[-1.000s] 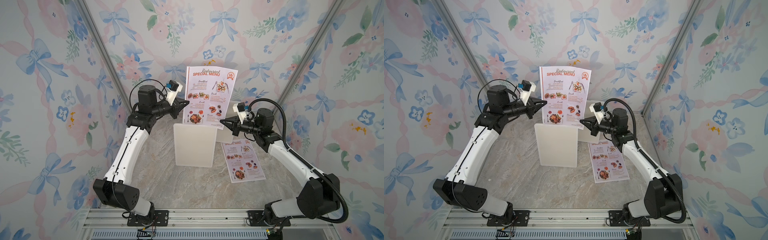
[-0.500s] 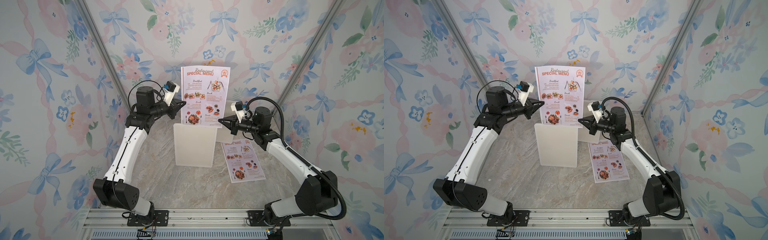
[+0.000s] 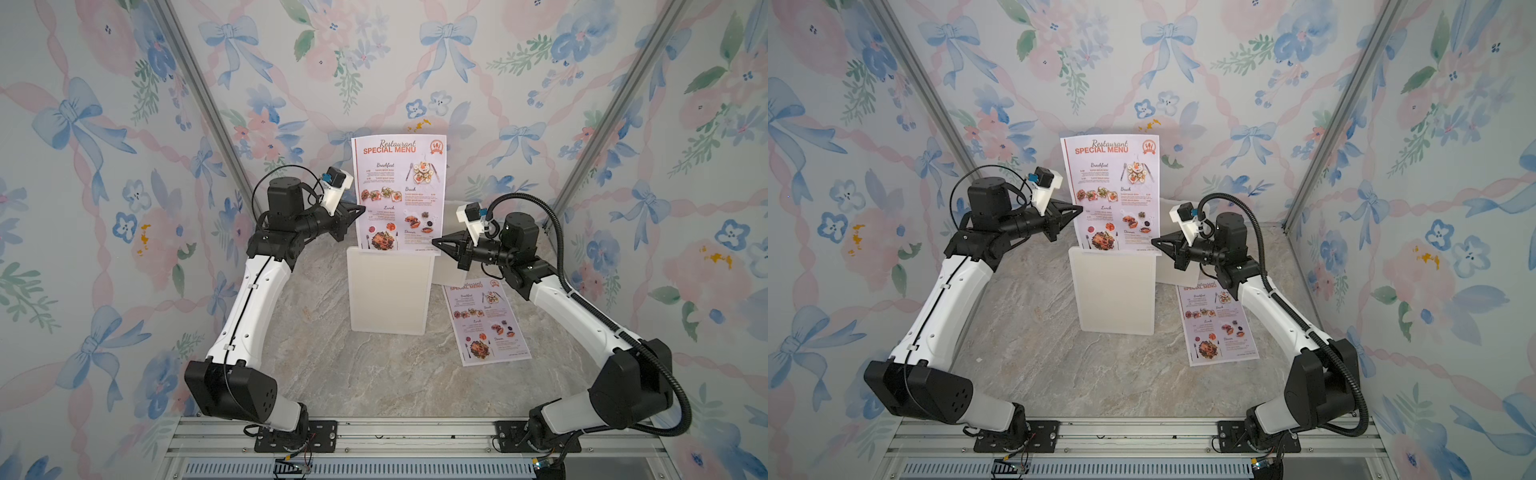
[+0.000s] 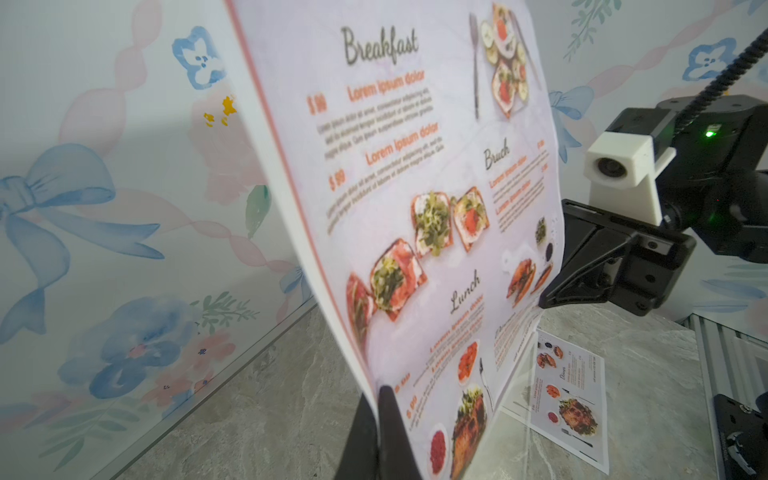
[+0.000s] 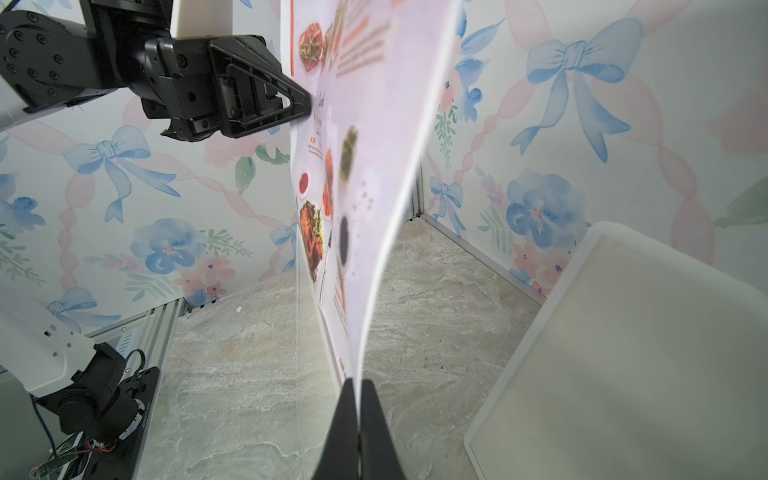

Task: Insert the menus into the narrow rack
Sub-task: Insert the menu into the narrow rack.

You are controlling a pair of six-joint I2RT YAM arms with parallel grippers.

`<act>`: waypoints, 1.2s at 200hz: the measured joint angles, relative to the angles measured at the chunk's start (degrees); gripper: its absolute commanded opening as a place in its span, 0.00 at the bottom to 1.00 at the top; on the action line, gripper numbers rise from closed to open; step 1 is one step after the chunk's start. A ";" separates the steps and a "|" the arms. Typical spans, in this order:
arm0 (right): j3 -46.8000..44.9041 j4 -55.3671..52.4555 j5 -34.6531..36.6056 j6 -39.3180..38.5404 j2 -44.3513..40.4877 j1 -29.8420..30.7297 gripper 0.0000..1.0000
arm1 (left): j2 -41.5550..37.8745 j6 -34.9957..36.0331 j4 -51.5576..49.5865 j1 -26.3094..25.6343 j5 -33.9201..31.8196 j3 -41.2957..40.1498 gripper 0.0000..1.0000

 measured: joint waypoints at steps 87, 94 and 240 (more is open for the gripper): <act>0.83 -0.31 0.22 0.00 0.68 1.03 0.03 | -0.42 0.02 -0.02 0.98 0.15 -0.13 0.00; 0.83 -0.28 0.22 0.00 0.68 1.11 0.02 | -0.48 0.02 -0.02 1.07 0.20 -0.15 0.00; 1.70 0.20 0.52 0.04 1.84 1.38 0.02 | -0.59 0.00 -0.02 1.86 0.83 -0.13 0.00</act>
